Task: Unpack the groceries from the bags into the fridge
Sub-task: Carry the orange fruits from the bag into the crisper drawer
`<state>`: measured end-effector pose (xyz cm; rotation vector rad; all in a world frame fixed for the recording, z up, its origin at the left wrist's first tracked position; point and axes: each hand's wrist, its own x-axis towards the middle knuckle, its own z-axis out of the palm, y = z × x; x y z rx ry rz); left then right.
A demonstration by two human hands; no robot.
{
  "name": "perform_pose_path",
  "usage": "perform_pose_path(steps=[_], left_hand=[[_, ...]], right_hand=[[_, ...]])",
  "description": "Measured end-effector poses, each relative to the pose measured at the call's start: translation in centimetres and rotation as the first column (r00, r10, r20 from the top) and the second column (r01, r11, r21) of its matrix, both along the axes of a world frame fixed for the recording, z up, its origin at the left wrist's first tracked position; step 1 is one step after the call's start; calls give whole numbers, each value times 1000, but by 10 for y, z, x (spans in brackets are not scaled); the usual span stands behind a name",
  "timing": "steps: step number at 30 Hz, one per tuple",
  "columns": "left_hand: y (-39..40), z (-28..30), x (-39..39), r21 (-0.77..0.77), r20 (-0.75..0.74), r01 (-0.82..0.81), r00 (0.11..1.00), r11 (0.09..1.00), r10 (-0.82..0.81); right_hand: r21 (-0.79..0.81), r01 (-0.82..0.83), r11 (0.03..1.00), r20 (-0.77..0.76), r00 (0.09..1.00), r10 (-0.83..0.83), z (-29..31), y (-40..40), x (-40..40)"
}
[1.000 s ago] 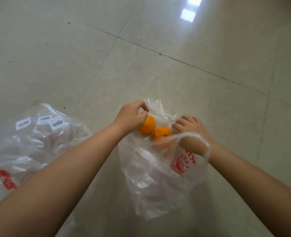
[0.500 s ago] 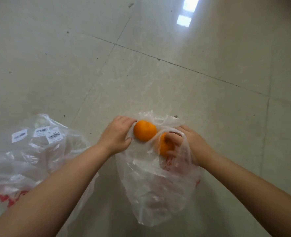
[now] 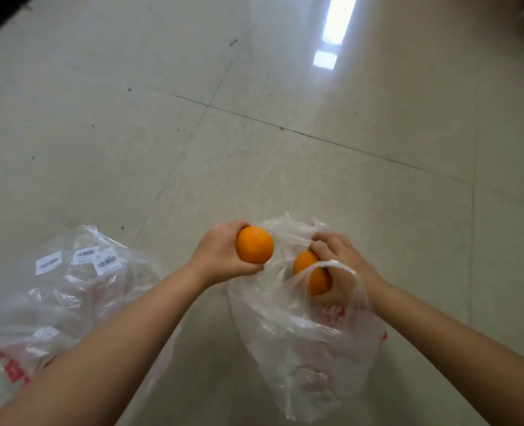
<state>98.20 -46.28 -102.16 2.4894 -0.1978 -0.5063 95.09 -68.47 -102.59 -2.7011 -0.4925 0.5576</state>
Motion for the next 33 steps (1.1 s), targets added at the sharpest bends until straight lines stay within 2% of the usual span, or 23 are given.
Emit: perform_pose_path(steps=[3,5,8,10,13,17,18,19,20,22,24,25,26,27,29,31,33], left_hand=[[10,20,-10,-232,-158,-159,980,960,124],[12,29,-12,-335,-239,-232,958,913,156],[8,42,-14,-446,-381,-370,902,815,202],[10,49,-16,-518,-495,-479,844,709,208],[11,69,-25,-602,-657,-620,743,503,130],[0,125,-42,-579,-787,-771,613,267,65],[-5,146,-46,-564,-803,-792,592,234,69],[-10,169,-50,-559,-802,-795,590,237,89],[-15,195,-53,-554,-786,-779,606,292,125],[-24,245,-58,-532,-684,-677,698,508,214],[-33,300,-60,-434,-495,-499,828,750,264],[-38,328,-59,-372,-401,-397,884,839,240],[-44,357,-56,-318,-326,-301,925,899,194],[-50,385,-52,-284,-273,-219,952,933,141],[-65,442,-41,-271,-198,-106,979,957,53],[-85,500,-27,-280,-128,0,991,960,-37],[-109,559,-10,-281,-50,104,991,954,-123]], right_hand=[[160,109,981,45,992,-118,14,-5,-8],[300,219,928,-81,976,-204,28,-1,-7],[470,416,779,-305,904,-299,49,3,-1],[490,510,707,-462,840,-286,59,3,2],[483,620,618,-635,734,-240,82,3,2],[427,807,408,-840,521,-151,129,-7,-15],[414,840,351,-871,477,-116,145,-10,-21],[399,865,305,-891,444,-92,162,-14,-28],[380,885,268,-907,414,-81,184,-17,-35],[341,908,243,-923,372,-97,233,-22,-47],[317,913,258,-911,368,-184,288,-26,-54],[318,907,278,-886,388,-253,319,-27,-54],[318,885,340,-835,431,-343,349,-29,-53],[305,851,427,-745,493,-449,378,-32,-52],[240,779,580,-456,617,-641,437,-38,-45],[215,780,587,-253,625,-738,500,-48,-36],[231,801,553,-152,591,-792,564,-62,-26]])
